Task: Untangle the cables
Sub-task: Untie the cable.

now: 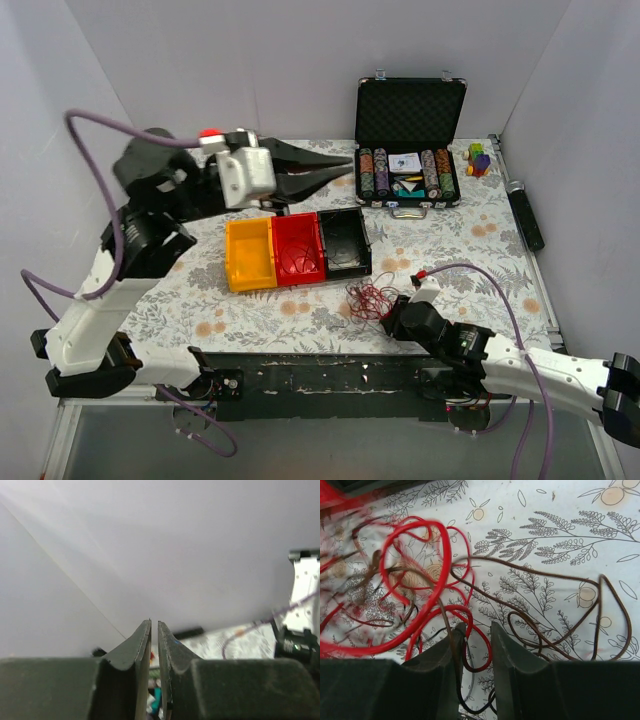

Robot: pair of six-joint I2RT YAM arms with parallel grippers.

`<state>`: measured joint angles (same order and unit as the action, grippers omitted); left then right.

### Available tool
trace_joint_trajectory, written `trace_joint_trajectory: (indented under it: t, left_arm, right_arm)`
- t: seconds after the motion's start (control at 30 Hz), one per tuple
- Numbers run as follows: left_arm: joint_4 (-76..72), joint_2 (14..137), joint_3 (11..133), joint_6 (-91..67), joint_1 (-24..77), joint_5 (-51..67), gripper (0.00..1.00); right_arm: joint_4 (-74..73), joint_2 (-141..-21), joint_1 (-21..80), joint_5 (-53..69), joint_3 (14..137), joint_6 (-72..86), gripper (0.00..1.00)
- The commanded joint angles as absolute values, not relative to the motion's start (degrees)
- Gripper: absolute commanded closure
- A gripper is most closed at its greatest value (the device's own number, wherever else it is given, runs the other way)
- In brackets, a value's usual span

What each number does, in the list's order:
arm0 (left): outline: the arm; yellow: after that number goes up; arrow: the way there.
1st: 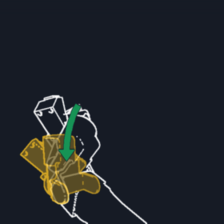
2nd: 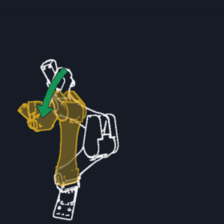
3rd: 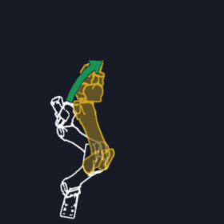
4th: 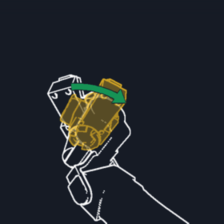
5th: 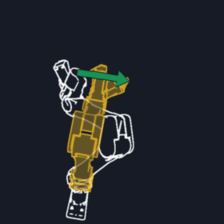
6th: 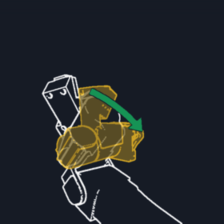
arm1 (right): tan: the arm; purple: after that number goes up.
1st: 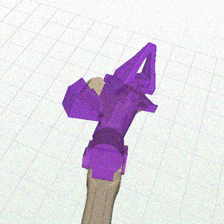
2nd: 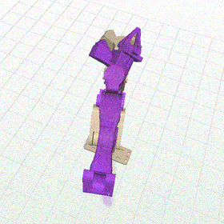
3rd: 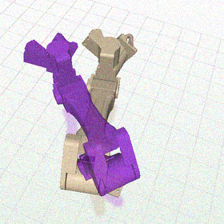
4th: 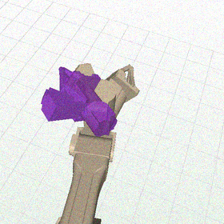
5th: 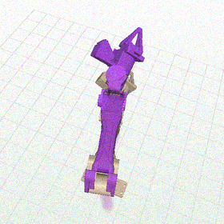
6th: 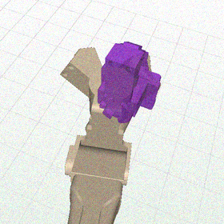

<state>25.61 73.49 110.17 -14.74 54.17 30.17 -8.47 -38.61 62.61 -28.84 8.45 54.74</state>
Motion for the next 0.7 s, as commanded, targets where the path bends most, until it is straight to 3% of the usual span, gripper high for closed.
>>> trace_joint_trajectory:
  t: [0.0,0.23,0.3,0.4,0.47,0.5,0.67]
  left_arm:
    - [21.43,70.93,114.35,-14.15,54.40,31.11,0.89]
    - [22.23,65.75,98.90,-15.81,54.40,30.94,0.93]
    - [23.90,63.38,91.71,-15.73,54.40,30.68,0.90]
    - [26.27,59.69,76.94,-13.55,54.49,31.90,0.71]
    - [27.33,58.54,69.73,-11.77,54.49,32.26,0.46]
    - [27.25,58.54,66.57,-12.04,54.41,31.99,0.39]
    - [21.11,63.01,58.55,-22.65,54.49,28.23,0.27]
  right_arm:
    - [-14.06,-38.41,62.58,-29.53,10.10,55.11,0.61]
    - [-19.86,-32.26,62.84,-33.31,17.66,49.31,0.58]
    - [-20.30,-31.47,62.84,-33.57,18.72,48.61,0.58]
    - [-20.92,-31.64,62.75,-33.31,19.25,48.60,0.58]
    - [-20.92,-31.90,62.75,-33.14,19.25,48.87,0.59]
    - [-20.83,-32.17,62.75,-33.05,19.25,48.87,0.58]
    - [-20.74,-31.99,62.75,-33.40,19.60,48.61,0.57]
